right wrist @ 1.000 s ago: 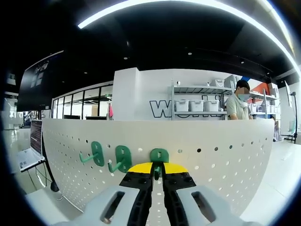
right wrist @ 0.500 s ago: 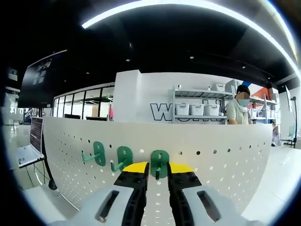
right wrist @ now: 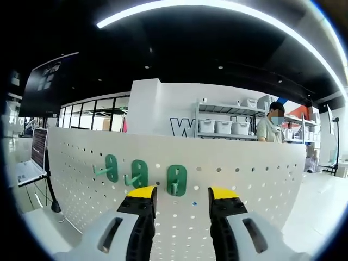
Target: Insert the hook assembly into the mounting plate slot until the hook locks in place.
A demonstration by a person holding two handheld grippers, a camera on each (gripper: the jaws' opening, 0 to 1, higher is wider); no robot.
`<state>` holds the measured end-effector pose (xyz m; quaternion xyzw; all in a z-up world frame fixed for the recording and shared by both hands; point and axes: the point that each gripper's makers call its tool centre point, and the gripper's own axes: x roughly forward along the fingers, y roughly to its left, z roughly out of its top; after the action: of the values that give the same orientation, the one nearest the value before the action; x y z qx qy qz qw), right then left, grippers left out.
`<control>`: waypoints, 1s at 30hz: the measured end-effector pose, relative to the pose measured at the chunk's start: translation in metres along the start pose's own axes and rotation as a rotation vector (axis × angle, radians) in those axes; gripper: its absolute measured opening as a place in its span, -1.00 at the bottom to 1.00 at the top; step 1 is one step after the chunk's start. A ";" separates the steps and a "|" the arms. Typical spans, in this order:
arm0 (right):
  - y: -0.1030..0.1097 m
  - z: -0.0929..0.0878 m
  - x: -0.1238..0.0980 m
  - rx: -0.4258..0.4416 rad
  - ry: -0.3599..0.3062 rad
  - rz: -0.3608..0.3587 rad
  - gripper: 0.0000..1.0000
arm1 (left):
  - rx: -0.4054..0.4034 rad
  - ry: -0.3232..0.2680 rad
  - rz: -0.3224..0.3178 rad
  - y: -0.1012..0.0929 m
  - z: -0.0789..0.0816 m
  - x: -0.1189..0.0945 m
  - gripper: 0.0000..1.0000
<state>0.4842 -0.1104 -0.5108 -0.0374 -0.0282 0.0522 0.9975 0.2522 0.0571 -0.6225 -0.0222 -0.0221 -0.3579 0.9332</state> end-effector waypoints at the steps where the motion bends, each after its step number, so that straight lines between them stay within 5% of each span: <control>1: 0.000 -0.001 -0.001 0.009 0.001 0.000 -0.21 | 0.001 0.000 0.001 0.000 0.000 0.000 0.00; 30: 0.001 -0.012 -0.018 0.007 0.020 0.014 -0.09 | 0.008 -0.002 0.004 0.001 0.001 0.000 0.00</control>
<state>0.4674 -0.1126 -0.5235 -0.0349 -0.0177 0.0586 0.9975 0.2526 0.0582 -0.6218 -0.0188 -0.0243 -0.3557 0.9341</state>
